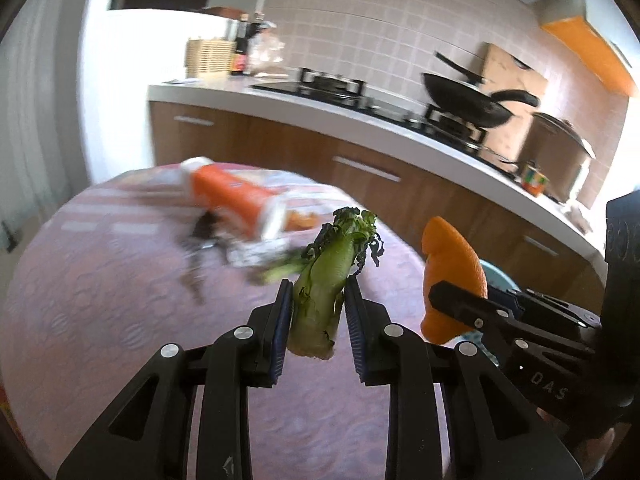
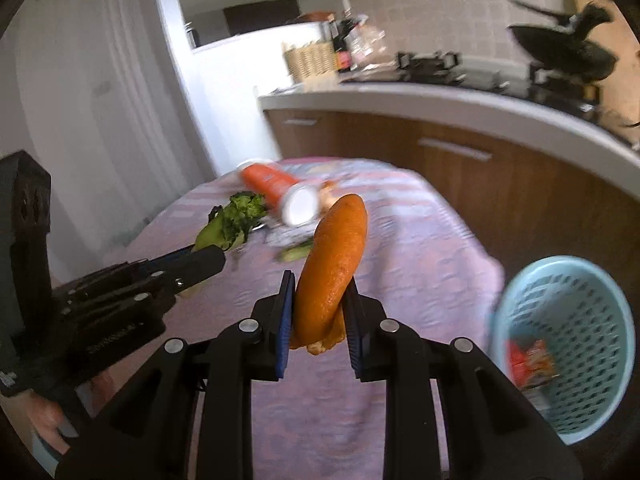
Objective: Collect trash
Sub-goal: 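Carry the stalk and carrot over the blue basket and open both tools, then move the left tool to the orange soymilk cup while the right tool returns to the table, then grasp the orange soymilk cup with the left tool and lift it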
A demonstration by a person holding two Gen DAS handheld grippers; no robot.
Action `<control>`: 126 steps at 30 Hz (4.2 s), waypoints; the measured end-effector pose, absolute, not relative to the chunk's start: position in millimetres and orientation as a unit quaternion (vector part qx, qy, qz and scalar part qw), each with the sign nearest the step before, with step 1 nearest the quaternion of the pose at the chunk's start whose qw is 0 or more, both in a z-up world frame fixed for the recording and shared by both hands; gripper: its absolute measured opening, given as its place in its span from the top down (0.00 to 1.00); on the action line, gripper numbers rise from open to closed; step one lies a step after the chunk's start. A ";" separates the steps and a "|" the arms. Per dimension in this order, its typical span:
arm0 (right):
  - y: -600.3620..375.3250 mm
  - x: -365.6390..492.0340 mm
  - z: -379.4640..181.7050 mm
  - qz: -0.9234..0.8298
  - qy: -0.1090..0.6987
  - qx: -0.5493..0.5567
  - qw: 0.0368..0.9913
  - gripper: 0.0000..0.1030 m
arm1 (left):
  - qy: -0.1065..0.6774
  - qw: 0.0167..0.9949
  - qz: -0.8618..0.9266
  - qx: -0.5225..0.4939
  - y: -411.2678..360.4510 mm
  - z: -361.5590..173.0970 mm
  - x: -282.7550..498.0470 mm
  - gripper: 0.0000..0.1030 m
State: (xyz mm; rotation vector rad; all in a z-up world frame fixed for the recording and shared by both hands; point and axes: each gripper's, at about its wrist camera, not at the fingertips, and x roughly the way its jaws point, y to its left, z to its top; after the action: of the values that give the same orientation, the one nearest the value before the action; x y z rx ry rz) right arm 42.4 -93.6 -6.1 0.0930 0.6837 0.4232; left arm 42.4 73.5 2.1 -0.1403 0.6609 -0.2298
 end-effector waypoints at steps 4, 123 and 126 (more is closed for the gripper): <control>-134.3 41.0 -1.7 0.174 0.324 0.060 0.928 0.80 | 0.333 0.928 -0.156 -0.057 29.0 6.6 55.6 0.76; -96.1 145.7 -85.5 0.175 0.410 0.082 0.891 0.53 | 0.445 0.882 -0.045 -0.149 104.6 -55.9 235.3 0.33; -97.2 145.4 -84.7 0.175 0.409 0.078 0.892 0.53 | 0.429 0.889 -0.045 -0.153 106.3 -55.1 229.6 0.38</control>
State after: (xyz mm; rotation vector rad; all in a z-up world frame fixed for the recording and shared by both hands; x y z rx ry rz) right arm 145.4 -97.2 -84.7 0.1619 0.8479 0.3636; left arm 229.6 106.3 -55.1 -0.3169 0.8905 -0.0927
